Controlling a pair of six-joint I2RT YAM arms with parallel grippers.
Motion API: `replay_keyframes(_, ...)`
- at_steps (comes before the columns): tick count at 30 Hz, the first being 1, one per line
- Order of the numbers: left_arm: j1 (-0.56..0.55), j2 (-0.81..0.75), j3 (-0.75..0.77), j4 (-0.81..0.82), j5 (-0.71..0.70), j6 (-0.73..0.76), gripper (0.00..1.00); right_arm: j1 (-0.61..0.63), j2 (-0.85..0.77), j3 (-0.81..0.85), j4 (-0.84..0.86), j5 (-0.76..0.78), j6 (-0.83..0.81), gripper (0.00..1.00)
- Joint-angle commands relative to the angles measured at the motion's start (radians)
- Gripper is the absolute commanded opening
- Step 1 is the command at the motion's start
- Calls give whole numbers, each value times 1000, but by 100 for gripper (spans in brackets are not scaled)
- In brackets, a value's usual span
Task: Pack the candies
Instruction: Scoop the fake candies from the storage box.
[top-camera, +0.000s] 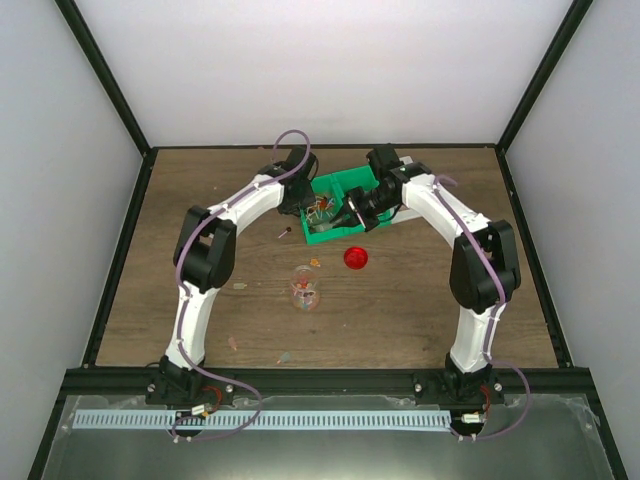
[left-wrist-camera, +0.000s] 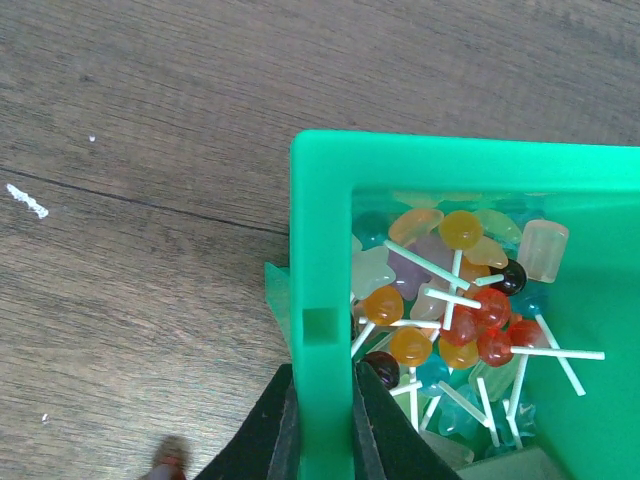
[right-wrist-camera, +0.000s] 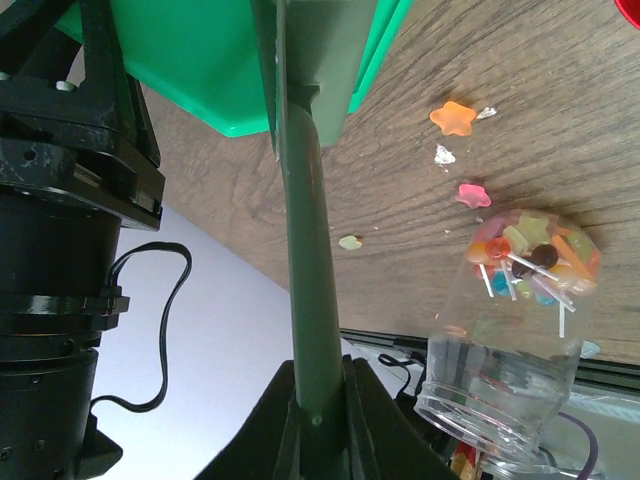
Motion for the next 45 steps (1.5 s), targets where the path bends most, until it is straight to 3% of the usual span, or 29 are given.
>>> replay_keyframes(1,21,13,0,-41,-72,-12,4,1,22,12,-127,44,33,1)
replay_keyframes(12,21,44,13,-83,-1,20,4,2,269,146,-94,81,-8,1)
replay_keyframes(16,21,59,23,-109,43,39,4,1,285,65,94,56,28,1)
replay_keyframes(19,20,57,19,-117,62,47,4,-6,239,-97,358,8,84,1)
replay_keyframes(21,20,56,18,-123,54,49,4,-8,209,-165,417,-18,122,1)
replay_keyframes(27,20,63,33,-111,32,19,4,-7,138,-5,160,37,63,1)
replay_keyframes(35,20,64,25,-83,39,-40,4,3,55,77,36,43,107,1)
replay_keyframes(39,20,59,9,-73,42,-50,4,7,79,119,-71,45,72,1)
replay_keyframes(45,18,47,-11,-72,27,-56,4,10,213,344,-315,54,-16,1)
